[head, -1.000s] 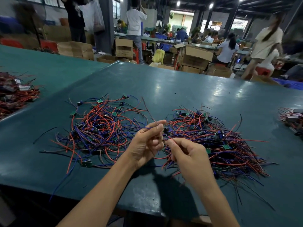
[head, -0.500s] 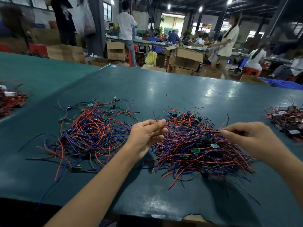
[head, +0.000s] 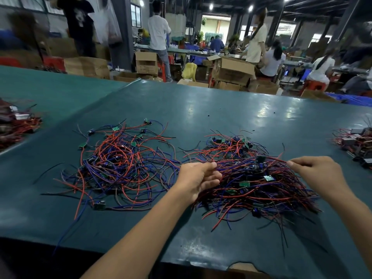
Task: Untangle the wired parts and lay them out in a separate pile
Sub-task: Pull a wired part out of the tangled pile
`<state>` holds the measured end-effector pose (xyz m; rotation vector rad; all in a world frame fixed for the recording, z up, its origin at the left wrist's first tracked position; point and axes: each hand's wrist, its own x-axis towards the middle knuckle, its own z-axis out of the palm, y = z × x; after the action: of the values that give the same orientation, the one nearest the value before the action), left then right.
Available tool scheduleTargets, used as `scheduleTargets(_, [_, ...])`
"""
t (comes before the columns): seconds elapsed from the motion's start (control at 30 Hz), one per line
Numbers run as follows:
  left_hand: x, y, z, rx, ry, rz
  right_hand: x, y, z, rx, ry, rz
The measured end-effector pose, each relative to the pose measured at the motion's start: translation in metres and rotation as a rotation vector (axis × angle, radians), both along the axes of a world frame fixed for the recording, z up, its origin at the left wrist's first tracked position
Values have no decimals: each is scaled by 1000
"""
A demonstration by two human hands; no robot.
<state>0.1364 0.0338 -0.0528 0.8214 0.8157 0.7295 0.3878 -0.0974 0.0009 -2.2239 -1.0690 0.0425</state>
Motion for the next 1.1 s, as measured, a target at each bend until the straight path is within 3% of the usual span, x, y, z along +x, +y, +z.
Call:
scheduleTargets(0.23, [-15, 5, 9, 78, 219, -78, -23, 14, 17, -110, -12, -181])
scheduleTargets(0.3, [-27, 8, 14, 152, 276, -99, -44, 12, 24, -10, -88, -220])
scheduleTargets(0.4, [-55, 20, 27, 409, 436, -61, -95, 2, 13, 339, -243, -118])
scheduleTargets(0.47, [-81, 37, 41, 661, 638, 20, -132, -7, -9, 534, -351, 38])
scheduleTargets(0.57, [-130, 66, 66, 1029, 1078, 36, -172, -15, -54, 571, -358, 365])
scheduleTargets(0.63, [-161, 84, 75, 1124, 1318, -136, -185, -17, -82, 448, -237, 474])
scheduleTargets(0.77, [-201, 103, 70, 1161, 1647, -481, -188, -10, -104, 263, -100, 432])
scheduleTargets(0.97, [-218, 105, 63, 1105, 1650, -584, -183, -8, -103, 255, 11, 348])
scheduleTargets(1.1, [-218, 106, 61, 1190, 1695, -554, -176, -6, -102, 233, 142, 332])
